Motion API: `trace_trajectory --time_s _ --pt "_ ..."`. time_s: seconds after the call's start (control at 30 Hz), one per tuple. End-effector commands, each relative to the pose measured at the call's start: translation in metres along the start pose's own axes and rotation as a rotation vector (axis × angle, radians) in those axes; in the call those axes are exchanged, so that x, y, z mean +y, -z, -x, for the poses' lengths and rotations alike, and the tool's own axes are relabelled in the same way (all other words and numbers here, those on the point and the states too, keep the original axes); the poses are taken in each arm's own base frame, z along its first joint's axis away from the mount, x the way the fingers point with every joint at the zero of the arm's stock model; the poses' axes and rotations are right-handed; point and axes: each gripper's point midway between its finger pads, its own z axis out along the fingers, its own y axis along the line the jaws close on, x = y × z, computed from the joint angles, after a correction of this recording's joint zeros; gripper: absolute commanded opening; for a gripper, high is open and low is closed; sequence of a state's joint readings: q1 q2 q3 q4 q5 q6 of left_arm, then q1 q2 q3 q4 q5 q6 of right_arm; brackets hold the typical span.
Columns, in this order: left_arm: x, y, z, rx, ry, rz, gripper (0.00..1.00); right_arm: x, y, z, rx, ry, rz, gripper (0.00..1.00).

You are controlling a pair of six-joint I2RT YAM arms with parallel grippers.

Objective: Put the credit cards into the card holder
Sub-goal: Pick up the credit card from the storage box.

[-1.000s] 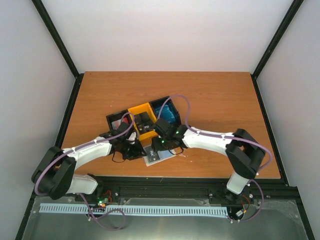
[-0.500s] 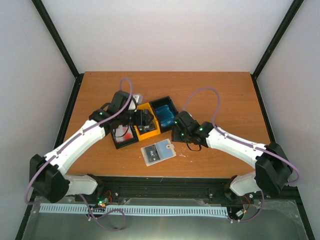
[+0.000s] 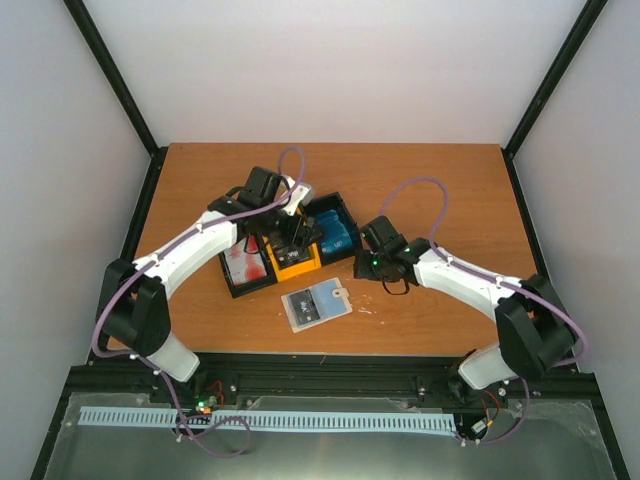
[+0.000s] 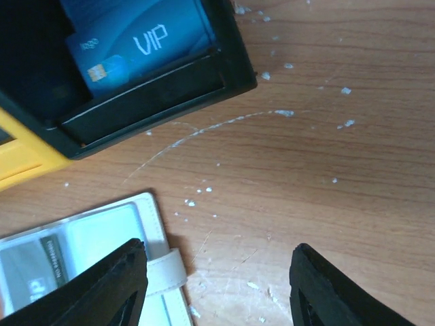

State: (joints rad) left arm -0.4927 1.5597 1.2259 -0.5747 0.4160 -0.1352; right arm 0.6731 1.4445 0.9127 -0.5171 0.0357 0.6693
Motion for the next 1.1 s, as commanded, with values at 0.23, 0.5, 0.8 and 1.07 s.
trace_trajectory --time_s 0.23,0.5,0.8,1.07 --pt "-0.035 -0.020 0.074 -0.166 -0.296 -0.193 0.91 -0.036 -0.039 0.018 0.051 -0.127 -0.048 0.54" --pt "-0.006 -0.064 0.085 -0.074 -0.253 -0.023 0.89 -0.036 -0.053 0.033 0.054 -0.131 -0.008 0.54" --pt "0.025 -0.108 0.061 0.065 -0.096 0.087 0.60 -0.021 -0.069 0.035 0.094 -0.088 0.065 0.50" --pt "0.035 -0.141 0.047 0.167 -0.126 0.160 0.51 -0.025 -0.081 0.026 0.127 -0.094 0.078 0.47"
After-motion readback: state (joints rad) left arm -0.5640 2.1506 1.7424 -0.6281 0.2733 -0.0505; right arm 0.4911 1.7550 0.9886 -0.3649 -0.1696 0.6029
